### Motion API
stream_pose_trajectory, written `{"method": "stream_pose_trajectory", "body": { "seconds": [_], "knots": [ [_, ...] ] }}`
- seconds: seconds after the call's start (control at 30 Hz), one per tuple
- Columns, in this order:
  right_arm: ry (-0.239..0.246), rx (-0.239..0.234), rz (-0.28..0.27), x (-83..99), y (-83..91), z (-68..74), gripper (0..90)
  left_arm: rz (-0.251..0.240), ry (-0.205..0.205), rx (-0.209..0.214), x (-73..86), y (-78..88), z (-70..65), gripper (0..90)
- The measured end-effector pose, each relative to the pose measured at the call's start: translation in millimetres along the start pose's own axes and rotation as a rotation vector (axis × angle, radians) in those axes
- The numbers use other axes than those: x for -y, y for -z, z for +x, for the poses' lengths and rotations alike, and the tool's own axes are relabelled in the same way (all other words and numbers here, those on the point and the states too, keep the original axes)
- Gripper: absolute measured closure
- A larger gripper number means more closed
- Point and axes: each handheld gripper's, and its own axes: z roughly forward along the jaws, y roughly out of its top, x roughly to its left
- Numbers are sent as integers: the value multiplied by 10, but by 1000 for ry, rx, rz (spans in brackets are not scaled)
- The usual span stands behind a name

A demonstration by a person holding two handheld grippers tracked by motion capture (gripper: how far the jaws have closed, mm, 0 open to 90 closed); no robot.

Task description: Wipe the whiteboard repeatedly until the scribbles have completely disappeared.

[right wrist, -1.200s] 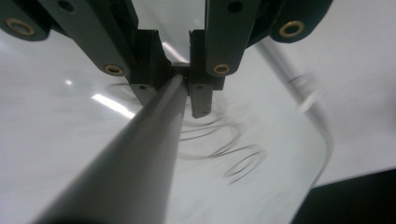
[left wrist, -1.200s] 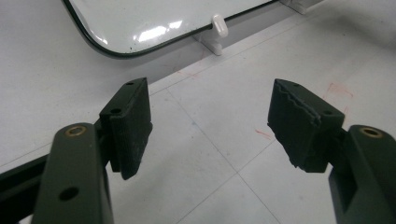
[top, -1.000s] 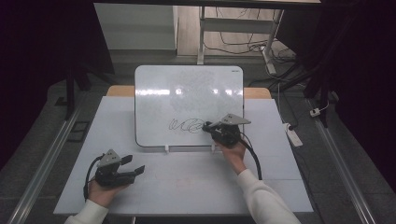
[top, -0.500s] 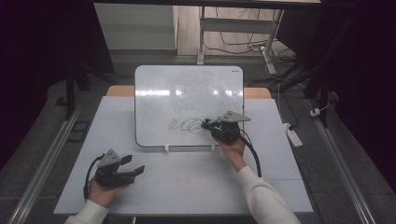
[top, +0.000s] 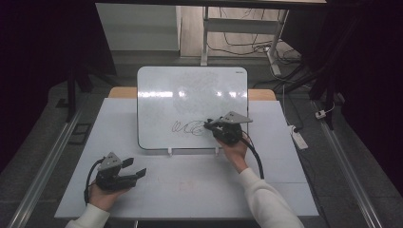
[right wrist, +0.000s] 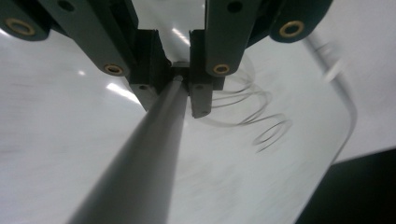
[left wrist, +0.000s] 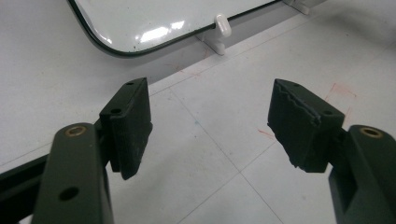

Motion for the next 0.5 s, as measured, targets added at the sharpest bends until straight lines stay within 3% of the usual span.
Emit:
{"method": "stream_pose_trajectory", "body": {
  "seconds": [0.07, 0.13, 0.2, 0.27, 0.37, 0.4, 0.43, 0.5],
  "knots": [
    [-11, -3, -3, 8, 13, -14, 783, 3, -2, 2, -4, -9, 1, 314],
    [-10, -57, 20, 38, -50, 66, 783, 4, -3, 1, -5, -11, 0, 314],
    [33, -90, 38, 48, -120, 159, 783, 1, -1, 0, -3, -2, -3, 314],
    [53, -69, 32, 8, -120, 141, 783, -1, -1, -1, 1, 5, -4, 313],
    [-11, 15, -32, -86, -68, -28, 783, -3, 2, -1, -5, 1, -3, 314],
    [-11, 15, -32, -86, -68, -28, 783, -3, 2, -1, -5, 1, -3, 314],
    [-47, 20, -52, -117, -62, -88, 783, -2, 1, -1, -6, -2, -3, 313],
    [-35, -23, -31, -77, -109, -17, 783, 1, 1, 3, -5, -10, 6, 314]
  ]
}}
